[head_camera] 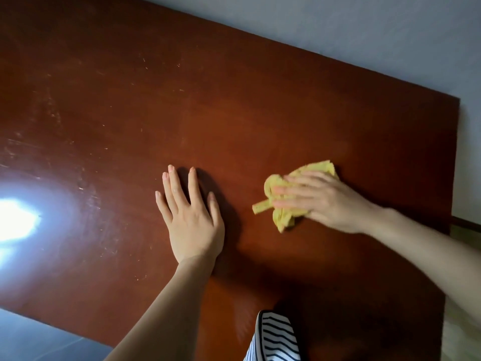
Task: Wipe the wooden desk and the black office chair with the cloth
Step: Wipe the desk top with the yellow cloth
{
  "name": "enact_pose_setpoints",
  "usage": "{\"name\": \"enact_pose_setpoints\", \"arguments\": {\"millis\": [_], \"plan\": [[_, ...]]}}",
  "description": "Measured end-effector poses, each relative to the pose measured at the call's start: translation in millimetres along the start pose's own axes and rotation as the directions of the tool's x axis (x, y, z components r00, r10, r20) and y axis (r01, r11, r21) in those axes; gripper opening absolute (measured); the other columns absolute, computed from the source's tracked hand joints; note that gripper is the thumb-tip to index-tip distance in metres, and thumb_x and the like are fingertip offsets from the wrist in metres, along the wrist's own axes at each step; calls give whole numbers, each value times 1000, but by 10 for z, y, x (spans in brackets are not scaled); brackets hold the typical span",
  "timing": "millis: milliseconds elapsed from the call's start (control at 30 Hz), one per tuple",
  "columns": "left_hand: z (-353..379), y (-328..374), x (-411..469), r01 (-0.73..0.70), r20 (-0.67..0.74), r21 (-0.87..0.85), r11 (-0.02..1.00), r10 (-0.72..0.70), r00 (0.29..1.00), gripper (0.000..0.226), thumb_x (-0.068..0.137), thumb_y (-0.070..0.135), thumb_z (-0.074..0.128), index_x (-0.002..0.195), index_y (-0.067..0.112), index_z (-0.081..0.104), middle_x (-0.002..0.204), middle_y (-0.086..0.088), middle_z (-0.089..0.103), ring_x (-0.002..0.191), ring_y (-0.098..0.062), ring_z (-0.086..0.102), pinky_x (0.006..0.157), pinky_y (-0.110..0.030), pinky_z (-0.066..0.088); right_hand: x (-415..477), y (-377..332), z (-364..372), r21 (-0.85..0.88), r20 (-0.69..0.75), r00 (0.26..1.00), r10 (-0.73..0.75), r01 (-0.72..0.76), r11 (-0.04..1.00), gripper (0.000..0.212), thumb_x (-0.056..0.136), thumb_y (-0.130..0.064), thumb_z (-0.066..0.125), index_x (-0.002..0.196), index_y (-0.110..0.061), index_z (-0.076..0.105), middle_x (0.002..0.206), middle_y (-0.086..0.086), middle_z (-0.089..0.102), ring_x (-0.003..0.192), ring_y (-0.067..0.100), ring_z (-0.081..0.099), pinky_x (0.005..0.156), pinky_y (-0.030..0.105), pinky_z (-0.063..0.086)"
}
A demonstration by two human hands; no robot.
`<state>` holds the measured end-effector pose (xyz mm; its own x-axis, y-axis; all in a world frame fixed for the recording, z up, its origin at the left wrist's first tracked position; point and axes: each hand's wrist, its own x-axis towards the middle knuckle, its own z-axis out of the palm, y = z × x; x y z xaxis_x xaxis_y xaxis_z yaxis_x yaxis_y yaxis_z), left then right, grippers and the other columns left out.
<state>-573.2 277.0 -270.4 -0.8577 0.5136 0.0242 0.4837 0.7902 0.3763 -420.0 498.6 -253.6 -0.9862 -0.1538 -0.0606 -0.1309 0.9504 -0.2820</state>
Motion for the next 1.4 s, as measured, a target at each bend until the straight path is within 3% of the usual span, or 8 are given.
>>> {"name": "enact_pose_setpoints", "arguments": {"millis": [300,467,533,767,933,1167,1267,1400], "plan": [[-7,6,4,-1,4,-27,1000,1,1000,56,98,36,21,149,14,25,159,-16,6,147,-26,-1,120,-40,-1,806,984,-460,135,-105,877,470,-455,880,45,97,-23,51,140,-34,40,148,-10,35,141,22,27,113,42,16],[-31,-15,4,-12,3,-90,996,12,1000,58,98,40,24,149,13,24,160,-14,1,147,-23,-6,119,-35,-4,1153,909,-358,226,-289,497,818,-795,563,39,100,-30,44,138,-34,46,150,-10,37,142,17,25,113,36,16],[-60,-8,-20,-14,2,-143,990,14,1000,60,96,42,27,149,14,25,160,-12,-1,147,-21,-7,119,-33,-4,1163,690,-282,227,-297,437,849,-832,507,39,100,-30,42,139,-36,44,151,-11,35,142,16,23,113,36,14],[-203,-104,-1,-76,147,-277,958,121,982,69,93,53,31,152,20,18,158,-4,-21,144,-15,-23,118,-41,-5,586,-20,56,81,-284,687,669,-678,731,38,100,-33,41,137,-33,48,145,-7,44,137,22,35,110,41,22],[-338,-91,-335,-309,209,22,951,298,931,69,94,55,22,152,21,14,159,-6,-15,144,-22,-22,111,-35,-26,179,-435,230,44,-287,774,564,-577,815,40,93,-33,43,131,-30,56,137,-5,54,131,24,44,107,43,28],[-339,-100,-1260,-340,241,39,940,321,916,65,93,50,30,151,21,17,160,-6,1,147,-23,-11,113,-34,-23,-305,-889,344,-17,-211,873,440,-454,891,44,93,-38,33,129,-31,58,134,-5,56,129,22,48,106,38,22],[-374,-149,-1593,-311,237,-23,950,308,921,62,92,45,35,148,19,26,158,-8,18,146,-23,5,117,-36,-12,-496,-1051,389,-20,-174,887,427,-437,899,46,93,-39,29,129,-32,57,135,-6,55,129,21,47,106,38,22],[-499,-306,-1997,-277,190,-75,958,286,939,48,86,36,47,129,15,45,123,-9,52,112,-30,48,103,-40,37,-790,-1371,494,2,-155,882,445,-450,893,45,93,-40,31,130,-32,56,135,-7,56,130,20,47,106,38,23]]}}
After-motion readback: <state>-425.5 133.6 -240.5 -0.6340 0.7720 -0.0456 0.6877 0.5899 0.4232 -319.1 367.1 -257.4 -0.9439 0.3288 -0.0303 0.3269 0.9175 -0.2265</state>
